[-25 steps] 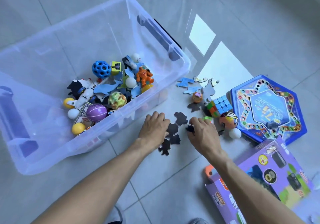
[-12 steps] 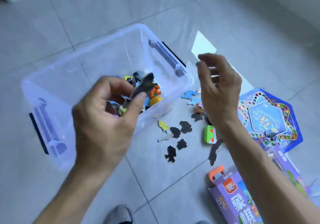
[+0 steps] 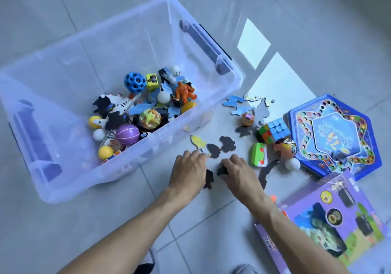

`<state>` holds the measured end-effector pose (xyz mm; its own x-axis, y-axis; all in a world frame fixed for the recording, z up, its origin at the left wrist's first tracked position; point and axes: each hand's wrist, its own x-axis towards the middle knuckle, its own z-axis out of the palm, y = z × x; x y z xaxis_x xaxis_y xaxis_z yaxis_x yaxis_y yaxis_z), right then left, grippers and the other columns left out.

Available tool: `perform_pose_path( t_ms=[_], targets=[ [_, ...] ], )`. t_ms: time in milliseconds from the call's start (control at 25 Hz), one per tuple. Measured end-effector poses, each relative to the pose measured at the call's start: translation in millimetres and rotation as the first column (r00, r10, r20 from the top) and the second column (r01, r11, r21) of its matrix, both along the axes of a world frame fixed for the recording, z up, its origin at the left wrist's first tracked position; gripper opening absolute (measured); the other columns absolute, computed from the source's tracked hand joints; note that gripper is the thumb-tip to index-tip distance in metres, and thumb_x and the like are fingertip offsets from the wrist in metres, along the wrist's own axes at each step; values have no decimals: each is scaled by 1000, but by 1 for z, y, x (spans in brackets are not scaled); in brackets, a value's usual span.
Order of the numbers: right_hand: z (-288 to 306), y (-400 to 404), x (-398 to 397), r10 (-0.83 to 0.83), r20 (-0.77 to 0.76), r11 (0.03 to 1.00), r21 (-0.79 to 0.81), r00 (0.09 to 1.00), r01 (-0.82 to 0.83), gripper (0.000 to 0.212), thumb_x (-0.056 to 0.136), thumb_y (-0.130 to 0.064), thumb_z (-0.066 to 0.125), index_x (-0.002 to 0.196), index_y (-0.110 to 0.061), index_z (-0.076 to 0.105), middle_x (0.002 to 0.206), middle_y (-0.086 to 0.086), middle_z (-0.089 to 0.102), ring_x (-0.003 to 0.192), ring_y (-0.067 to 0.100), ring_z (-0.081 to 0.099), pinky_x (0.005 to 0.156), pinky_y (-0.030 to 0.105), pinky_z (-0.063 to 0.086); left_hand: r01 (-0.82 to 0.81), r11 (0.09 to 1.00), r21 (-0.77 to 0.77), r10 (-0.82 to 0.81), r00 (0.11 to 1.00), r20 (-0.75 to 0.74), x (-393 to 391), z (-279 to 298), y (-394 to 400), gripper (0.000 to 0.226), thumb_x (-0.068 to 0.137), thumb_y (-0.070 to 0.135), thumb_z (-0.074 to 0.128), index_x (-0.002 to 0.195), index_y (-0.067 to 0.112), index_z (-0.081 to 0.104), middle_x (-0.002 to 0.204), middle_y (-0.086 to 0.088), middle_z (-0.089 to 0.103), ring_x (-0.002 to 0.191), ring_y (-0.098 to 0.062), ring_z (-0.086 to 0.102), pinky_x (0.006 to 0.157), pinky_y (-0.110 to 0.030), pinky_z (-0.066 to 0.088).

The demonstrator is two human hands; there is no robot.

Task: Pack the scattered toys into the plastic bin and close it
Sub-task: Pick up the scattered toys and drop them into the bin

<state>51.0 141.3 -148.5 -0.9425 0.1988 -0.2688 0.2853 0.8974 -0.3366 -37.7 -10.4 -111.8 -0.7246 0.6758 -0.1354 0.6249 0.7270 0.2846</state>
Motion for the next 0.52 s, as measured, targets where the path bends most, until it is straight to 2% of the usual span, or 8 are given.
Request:
perform_pose_path(
  t_ms=[80, 160, 240, 280, 360, 440, 520],
  targets=[
    [5, 3, 5, -124, 42, 986, -105, 991, 128, 18, 80, -16, 69, 78, -14, 51, 82, 3, 50, 74, 25, 47, 60, 32, 32, -66, 995, -70, 73, 992, 105, -10, -21, 3, 19, 88, 27, 61, 105, 19, 60, 103, -1, 62, 98, -26, 57, 81, -37, 41],
    [14, 7, 3, -296, 50, 923, -241, 954, 299, 18, 83, -19, 67, 78, -18, 49, 77, 0, 52, 70, 22, 48, 56, 31, 31, -222, 975, -7, 217, 942, 256, -15, -30, 4, 12, 87, 24, 64, 95, 16, 59, 99, -5, 62, 98, -28, 56, 81, -35, 41],
    [23, 14, -17, -482, 19, 818, -348, 876, 458, 14, 85, -22, 69, 92, -19, 57, 78, -1, 58, 69, 19, 52, 54, 26, 34, -307, 951, 31, 281, 903, 325, -15, -33, 1, 9, 85, 20, 67, 86, 15, 60, 95, -6, 60, 95, -27, 54, 79, -33, 41],
    [25, 18, -29, -512, 7, 800, -361, 859, 480, 20, 86, -23, 68, 102, -18, 59, 82, 0, 61, 73, 20, 54, 55, 26, 37, -311, 949, 43, 280, 900, 334, -14, -33, 0, 9, 84, 20, 68, 82, 15, 60, 95, -6, 58, 93, -25, 51, 79, -33, 42],
    [24, 26, -48, -447, 14, 855, -288, 894, 432, 32, 88, -20, 65, 118, -14, 56, 97, 6, 64, 88, 27, 59, 64, 33, 45, -292, 955, 57, 253, 897, 363, -9, -31, -3, 9, 80, 15, 67, 75, 17, 59, 90, -3, 58, 88, -23, 52, 76, -32, 45],
    [18, 30, -58, -348, 32, 918, -190, 937, 347, 26, 86, -16, 63, 110, -9, 56, 102, 11, 64, 93, 33, 59, 69, 40, 48, -294, 954, 64, 240, 871, 429, -5, -25, -6, 11, 78, 9, 62, 74, 18, 56, 80, 2, 61, 80, -22, 59, 70, -32, 47],
    [12, 34, -59, -360, 93, 906, -202, 928, 372, 23, 81, -19, 68, 95, -8, 54, 97, 10, 59, 83, 29, 55, 62, 38, 44, -350, 931, 99, 248, 811, 529, -2, -20, -10, 14, 80, 8, 61, 86, 19, 56, 74, 7, 60, 72, -19, 61, 68, -30, 49]
  ],
)
